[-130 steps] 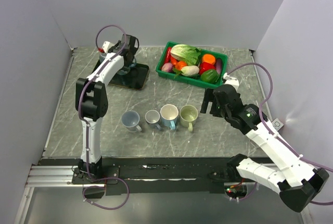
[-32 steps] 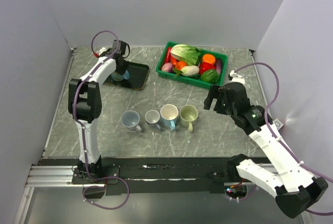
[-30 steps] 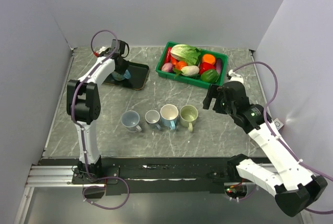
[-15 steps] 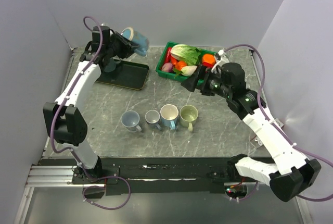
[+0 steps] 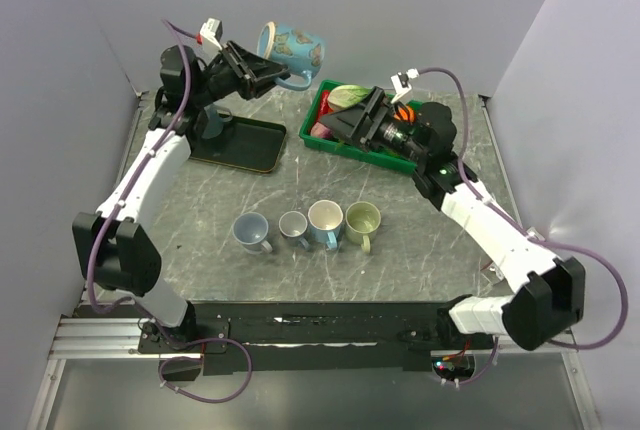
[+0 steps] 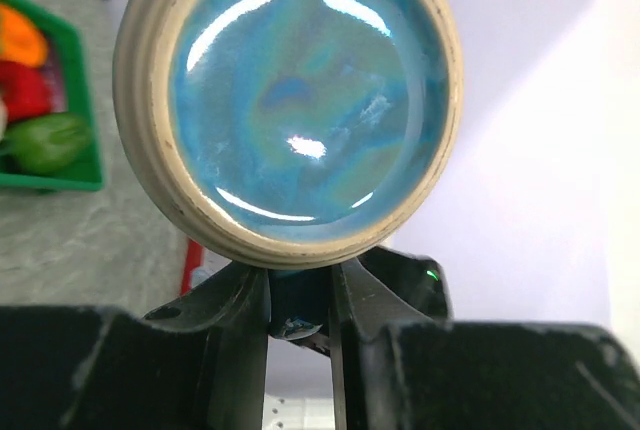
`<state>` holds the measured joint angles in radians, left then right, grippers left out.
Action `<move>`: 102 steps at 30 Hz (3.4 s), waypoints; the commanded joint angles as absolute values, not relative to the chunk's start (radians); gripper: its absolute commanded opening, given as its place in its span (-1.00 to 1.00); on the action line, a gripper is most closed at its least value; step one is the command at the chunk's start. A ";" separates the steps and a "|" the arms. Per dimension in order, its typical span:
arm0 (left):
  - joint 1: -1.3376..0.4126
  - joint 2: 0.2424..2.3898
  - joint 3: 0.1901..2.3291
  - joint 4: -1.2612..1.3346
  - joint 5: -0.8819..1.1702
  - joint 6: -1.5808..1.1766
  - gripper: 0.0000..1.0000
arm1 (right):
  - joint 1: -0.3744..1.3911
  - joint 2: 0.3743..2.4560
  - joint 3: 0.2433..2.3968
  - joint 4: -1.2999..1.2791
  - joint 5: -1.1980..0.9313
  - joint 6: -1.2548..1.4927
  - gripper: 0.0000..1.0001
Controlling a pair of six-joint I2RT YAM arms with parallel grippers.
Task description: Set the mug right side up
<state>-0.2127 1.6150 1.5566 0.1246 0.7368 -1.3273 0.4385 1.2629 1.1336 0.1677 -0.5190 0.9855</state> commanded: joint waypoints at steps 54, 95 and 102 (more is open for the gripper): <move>-0.364 1.338 1.626 -0.136 0.684 -0.780 0.99 | 0.495 1.223 1.348 0.277 -0.249 1.000 -1.00; -0.362 1.433 1.634 -0.453 0.213 -0.543 0.93 | 0.640 1.055 0.967 -0.591 0.692 0.551 -1.00; -0.359 1.431 1.635 -0.457 0.201 -0.538 0.93 | 0.641 1.062 0.890 -0.583 0.703 0.578 -1.00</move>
<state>-0.3634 1.4319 1.5936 -0.4763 0.2153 -0.5362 0.6392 1.0889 0.9031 -0.6891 0.5938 0.5385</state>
